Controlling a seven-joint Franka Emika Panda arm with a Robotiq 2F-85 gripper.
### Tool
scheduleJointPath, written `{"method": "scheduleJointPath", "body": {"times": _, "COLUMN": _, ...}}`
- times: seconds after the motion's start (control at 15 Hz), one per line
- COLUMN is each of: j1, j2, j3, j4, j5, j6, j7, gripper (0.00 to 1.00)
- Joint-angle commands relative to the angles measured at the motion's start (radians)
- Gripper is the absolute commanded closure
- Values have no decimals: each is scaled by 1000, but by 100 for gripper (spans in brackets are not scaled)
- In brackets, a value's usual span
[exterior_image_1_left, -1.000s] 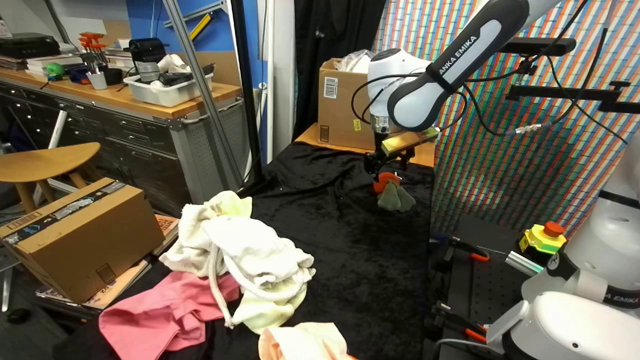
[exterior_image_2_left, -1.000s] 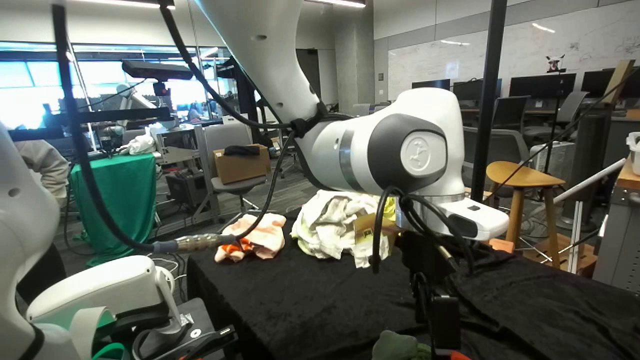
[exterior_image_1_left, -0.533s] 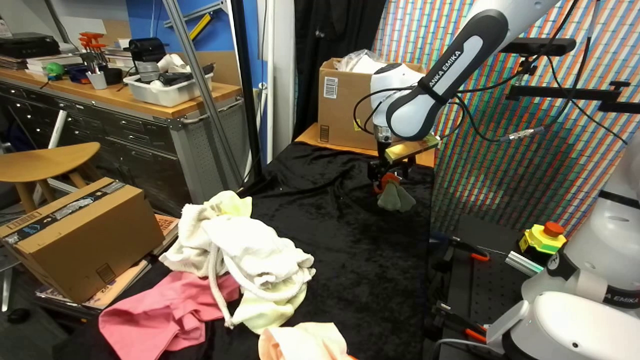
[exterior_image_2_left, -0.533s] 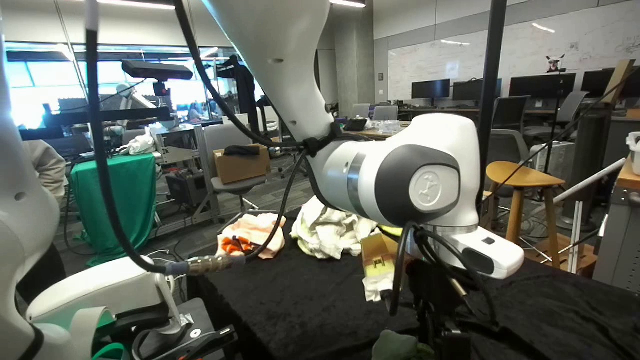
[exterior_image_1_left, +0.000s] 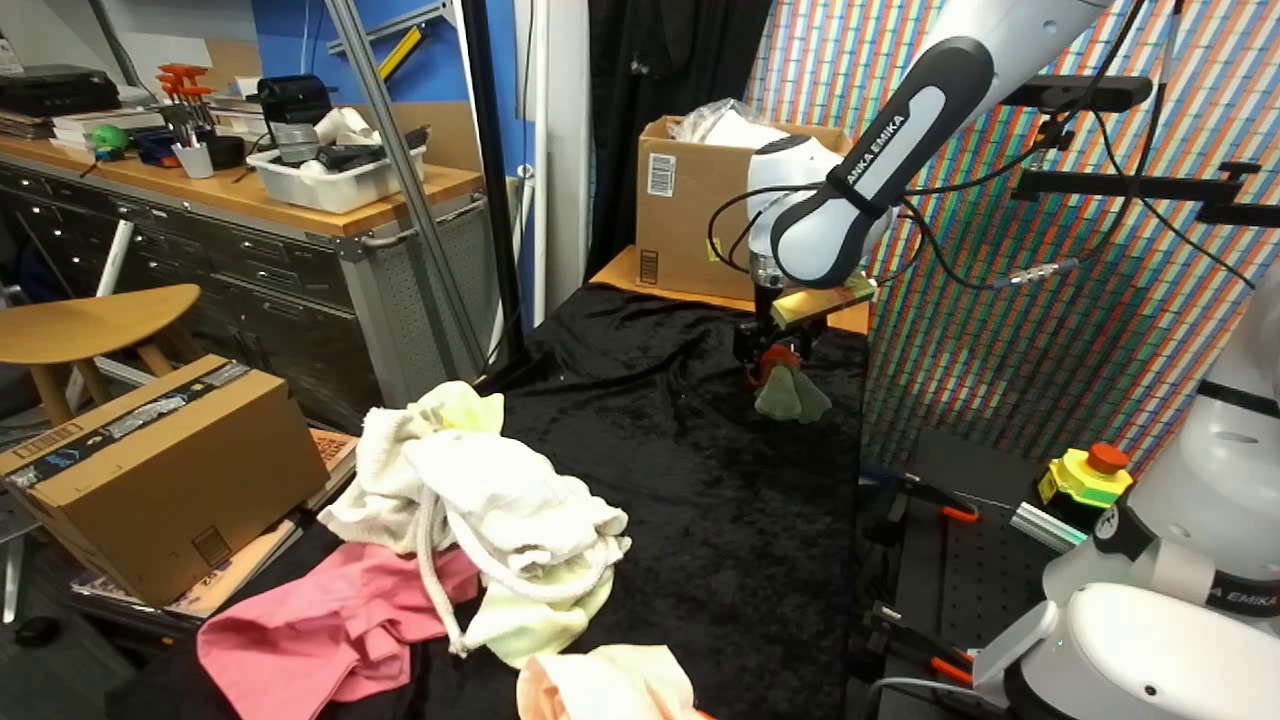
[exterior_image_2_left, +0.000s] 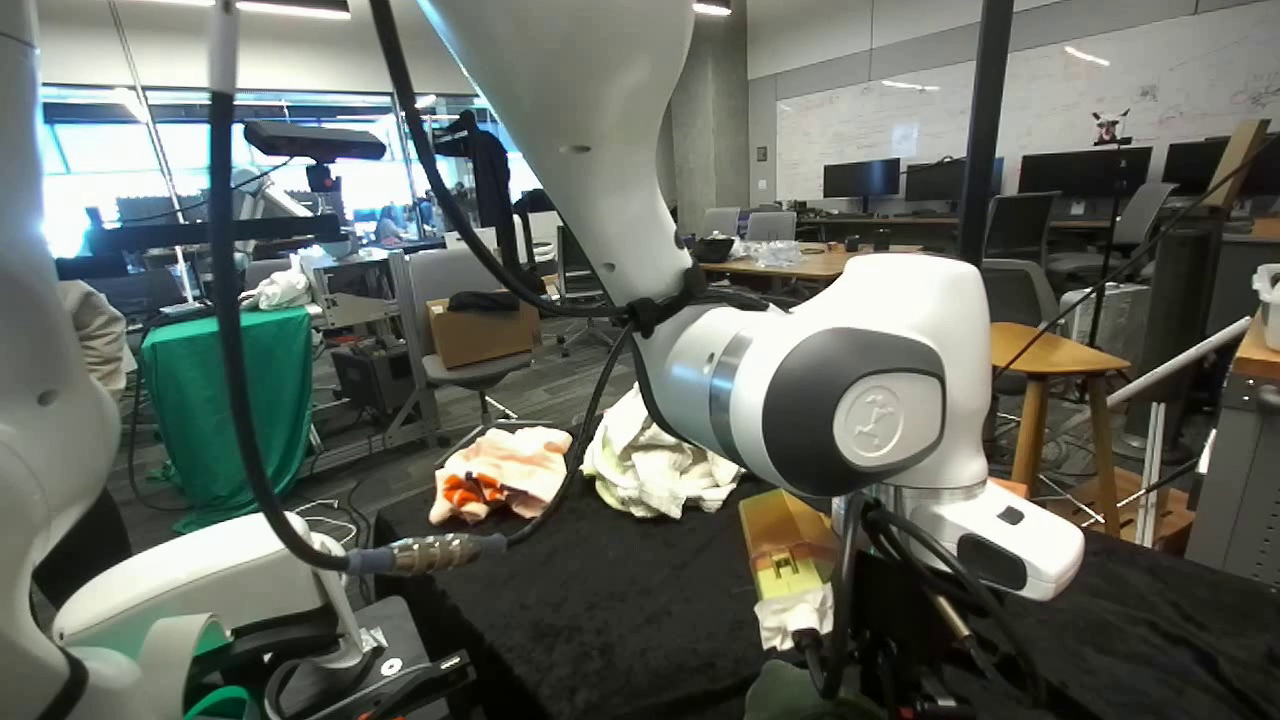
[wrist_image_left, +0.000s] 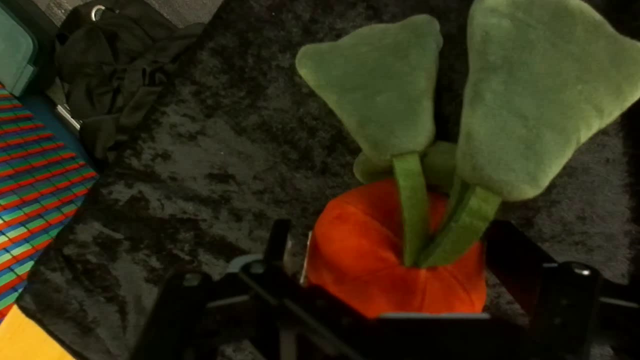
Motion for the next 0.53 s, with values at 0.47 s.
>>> {"method": "scheduleJointPath", "body": {"times": 0.47, "j1": 19, "j2": 43, "j3": -13, "j4": 31, "j5": 51, "j6": 78, "j7": -92, "gripper": 0}}
